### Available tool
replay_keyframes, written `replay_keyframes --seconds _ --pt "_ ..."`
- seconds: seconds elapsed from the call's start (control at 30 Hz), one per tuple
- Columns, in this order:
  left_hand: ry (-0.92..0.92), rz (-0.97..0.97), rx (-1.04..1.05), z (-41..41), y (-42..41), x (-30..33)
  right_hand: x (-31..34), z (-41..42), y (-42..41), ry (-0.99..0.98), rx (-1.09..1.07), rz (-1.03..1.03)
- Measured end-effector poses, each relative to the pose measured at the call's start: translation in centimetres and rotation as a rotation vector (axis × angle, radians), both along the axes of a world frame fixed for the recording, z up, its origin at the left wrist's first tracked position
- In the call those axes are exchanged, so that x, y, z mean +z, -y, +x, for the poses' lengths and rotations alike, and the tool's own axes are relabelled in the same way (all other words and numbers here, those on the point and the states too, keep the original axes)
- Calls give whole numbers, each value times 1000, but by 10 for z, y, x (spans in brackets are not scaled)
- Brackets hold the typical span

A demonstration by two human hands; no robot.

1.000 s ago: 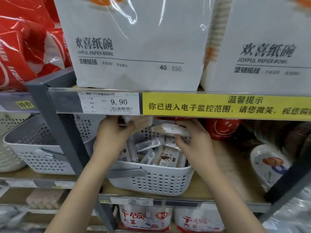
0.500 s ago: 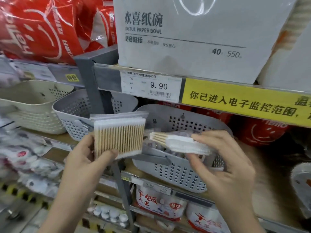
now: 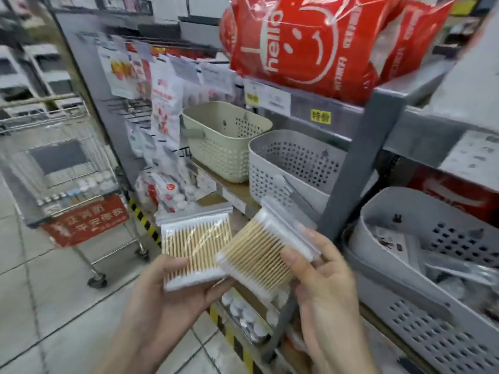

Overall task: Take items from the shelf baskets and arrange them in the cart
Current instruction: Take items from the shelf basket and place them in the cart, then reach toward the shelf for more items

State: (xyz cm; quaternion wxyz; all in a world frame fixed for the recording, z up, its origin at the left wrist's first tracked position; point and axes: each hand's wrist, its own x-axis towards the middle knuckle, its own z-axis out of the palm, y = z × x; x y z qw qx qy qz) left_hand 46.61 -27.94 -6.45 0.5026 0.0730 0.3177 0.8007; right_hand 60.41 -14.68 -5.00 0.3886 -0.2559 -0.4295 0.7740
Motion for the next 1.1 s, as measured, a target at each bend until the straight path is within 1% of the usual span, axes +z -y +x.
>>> replay_keyframes --seconds 0.07,0.1,0.2,0.3,0.37,0.47,0.53,0.63,0.73,0.8,0.9,1.0,1.1 --pt "59 37 31 -19 21 -4 -7 -34 12 -8 101 -153" --pt "73 44 54 -29 32 -5 -12 -51 19 17 152 -188" --pt "105 12 146 -59 62 -12 -27 -102 44 93 268 -210" --pt "116 -43 225 -85 89 -17 -42 -153 74 237 278 -137" --pt "110 -79 268 -101 106 -19 -51 -186 94 328 318 -65" --pt "159 -157 380 -126 128 -26 -62 -227 125 419 397 61" --pt "204 -154 440 -142 141 -30 -67 -249 146 460 511 108" --pt "176 -133 472 -166 155 -35 -68 -279 176 481 681 101" --pt "155 -197 499 -192 163 -43 -67 -305 192 463 798 81" --pt "145 -250 521 -212 167 -48 -67 -322 195 447 883 30" --pt "65 -295 520 -244 171 -56 -71 -353 192 367 963 -91" --pt "30 -354 561 -284 173 -62 -74 -398 180 296 1014 -326" --pt "16 -393 618 -326 171 -63 -78 -452 161 219 979 -516"
